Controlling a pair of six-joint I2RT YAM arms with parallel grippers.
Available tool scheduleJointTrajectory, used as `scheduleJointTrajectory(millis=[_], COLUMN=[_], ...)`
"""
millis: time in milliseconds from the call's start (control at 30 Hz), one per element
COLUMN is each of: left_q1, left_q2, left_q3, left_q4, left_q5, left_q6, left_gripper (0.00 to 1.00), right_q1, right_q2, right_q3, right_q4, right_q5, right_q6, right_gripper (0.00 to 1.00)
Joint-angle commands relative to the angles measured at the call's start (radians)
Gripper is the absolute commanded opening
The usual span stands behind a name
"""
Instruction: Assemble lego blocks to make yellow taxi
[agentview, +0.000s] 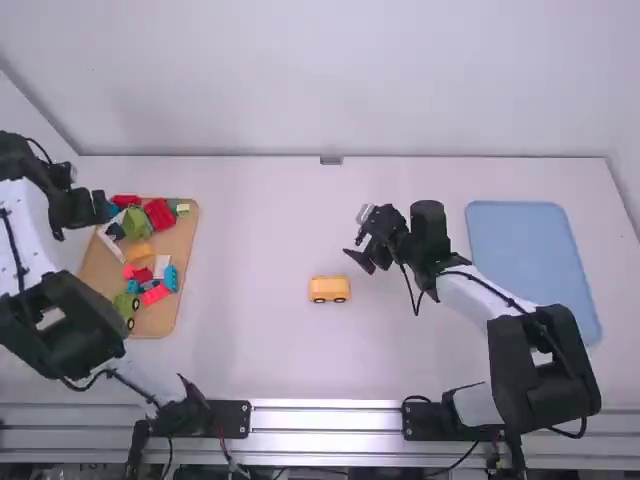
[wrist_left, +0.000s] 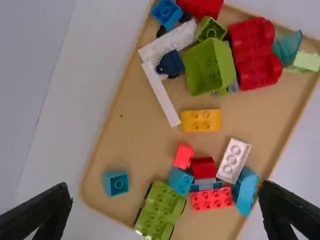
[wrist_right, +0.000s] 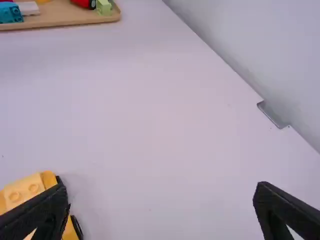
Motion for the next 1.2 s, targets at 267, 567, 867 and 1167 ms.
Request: scheduleJointTrajectory(millis=[267, 567, 867, 1167], left_q1=[-0.026, -0.041, -0.036, -0.035], left_q2=[0.249, 0.320, 0.327, 0.328], left_q3=[0.175, 0.166, 0.014, -0.143], left_q4=[-0.121, -0.108, 0.068, 0.235], left_q5=[0.016, 0.050, 0.037, 0.044], left_q6=[0.486, 0.830, 0.900, 0.895], left_gripper=[0.99, 0.81, 0.68, 0.70], right_q1=[0.000, 0.000, 0.030, 0.029], right_q2=[-0.010, -0.010, -0.010, -0.011], right_q3=[0.006, 0.006, 0.006, 0.006], right_q4=[0.002, 0.002, 0.046, 0.088], right_q5=[-0.007, -0.009, 0.000, -0.002], right_q6=[0.025, 0.084, 0.085, 0.087], right_gripper=[0.99, 0.99, 0.99, 0.98])
